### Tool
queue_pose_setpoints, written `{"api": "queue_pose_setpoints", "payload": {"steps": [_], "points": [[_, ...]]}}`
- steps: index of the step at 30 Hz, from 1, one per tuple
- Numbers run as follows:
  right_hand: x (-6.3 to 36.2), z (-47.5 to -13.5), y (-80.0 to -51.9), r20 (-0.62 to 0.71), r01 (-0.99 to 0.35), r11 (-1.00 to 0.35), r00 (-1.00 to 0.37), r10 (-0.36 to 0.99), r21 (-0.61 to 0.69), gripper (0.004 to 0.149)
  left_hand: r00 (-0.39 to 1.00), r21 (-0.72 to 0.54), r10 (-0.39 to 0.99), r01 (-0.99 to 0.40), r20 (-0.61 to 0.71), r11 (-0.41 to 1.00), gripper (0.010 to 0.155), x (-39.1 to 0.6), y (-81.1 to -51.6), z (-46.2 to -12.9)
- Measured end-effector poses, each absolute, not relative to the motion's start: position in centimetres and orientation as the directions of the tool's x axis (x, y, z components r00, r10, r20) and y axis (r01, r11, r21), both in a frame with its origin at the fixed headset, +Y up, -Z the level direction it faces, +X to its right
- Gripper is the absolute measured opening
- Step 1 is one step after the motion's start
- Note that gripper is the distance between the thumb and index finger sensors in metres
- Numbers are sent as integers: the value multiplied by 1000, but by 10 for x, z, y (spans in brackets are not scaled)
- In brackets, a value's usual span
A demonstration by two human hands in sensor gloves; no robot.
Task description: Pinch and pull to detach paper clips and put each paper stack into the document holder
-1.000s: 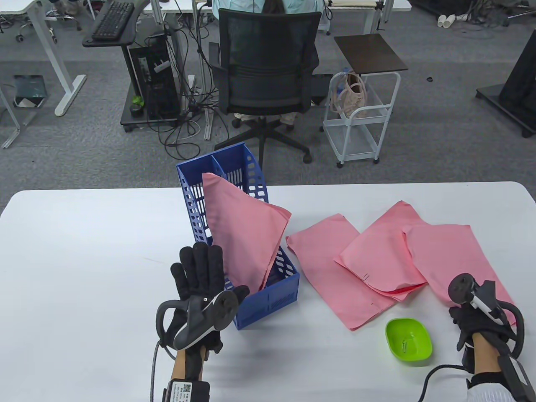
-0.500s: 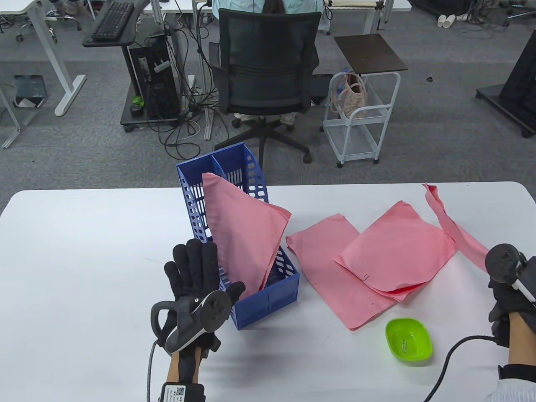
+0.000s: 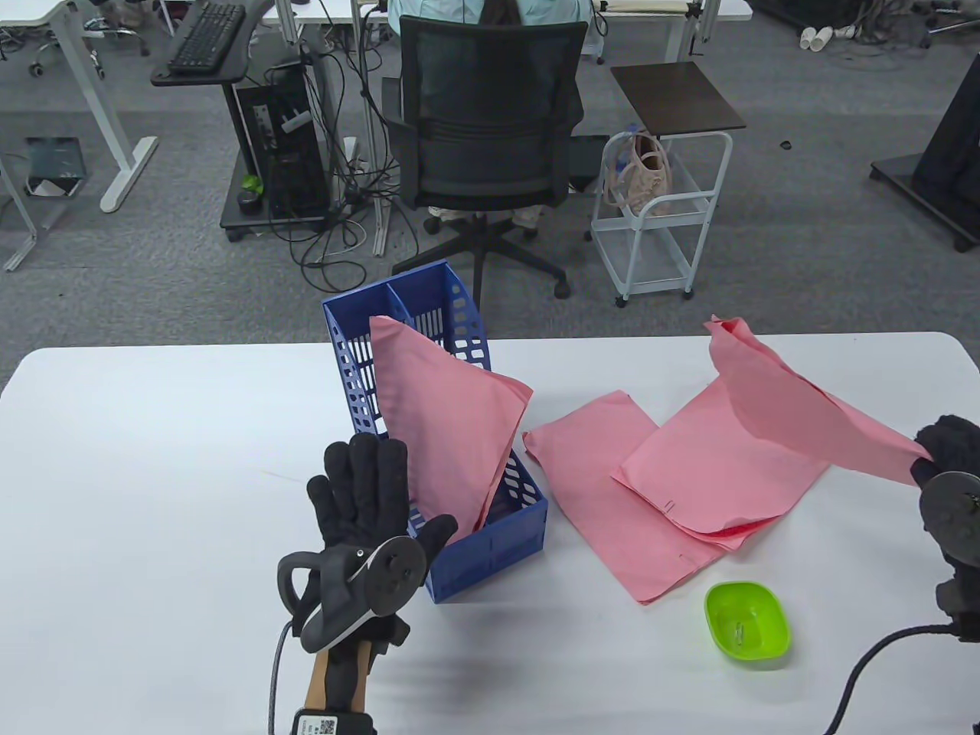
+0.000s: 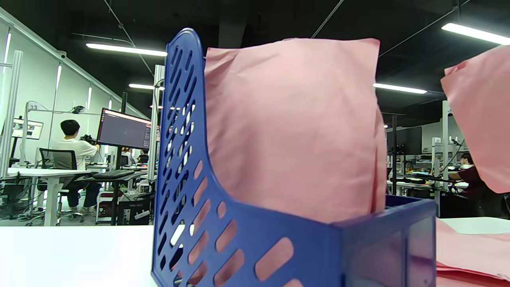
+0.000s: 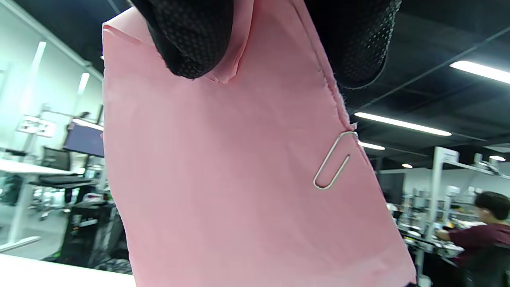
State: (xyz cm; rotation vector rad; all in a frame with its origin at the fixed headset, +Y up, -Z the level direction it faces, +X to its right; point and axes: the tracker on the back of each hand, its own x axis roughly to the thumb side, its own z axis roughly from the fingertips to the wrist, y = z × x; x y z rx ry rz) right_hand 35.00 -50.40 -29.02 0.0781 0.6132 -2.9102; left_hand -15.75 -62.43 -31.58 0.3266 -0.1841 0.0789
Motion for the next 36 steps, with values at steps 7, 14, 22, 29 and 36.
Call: {"api": "queue_pose_setpoints", "payload": {"steps": [7, 14, 22, 29, 36], "points": [[306, -263, -482, 53, 242, -898, -959, -280, -367, 41, 977, 364, 36, -113, 212, 924, 92, -150, -611, -306], [255, -250, -478, 255, 233, -922, -914, -316, -308, 41, 972, 438, 39, -141, 234, 888, 76, -143, -594, -289], [179, -257, -490, 456, 257, -929, -815, -357, -267, 42, 900, 420, -20, -183, 435, 889, 87, -100, -587, -267], [124, -259, -509, 569, 288, -921, -725, -389, -263, 42, 819, 230, 80, -251, 568, 940, 89, -84, -592, -267], [104, -263, -513, 625, 271, -932, -691, -363, -242, 44, 788, 13, 186, -239, 587, 971, 48, -86, -596, -278]]}}
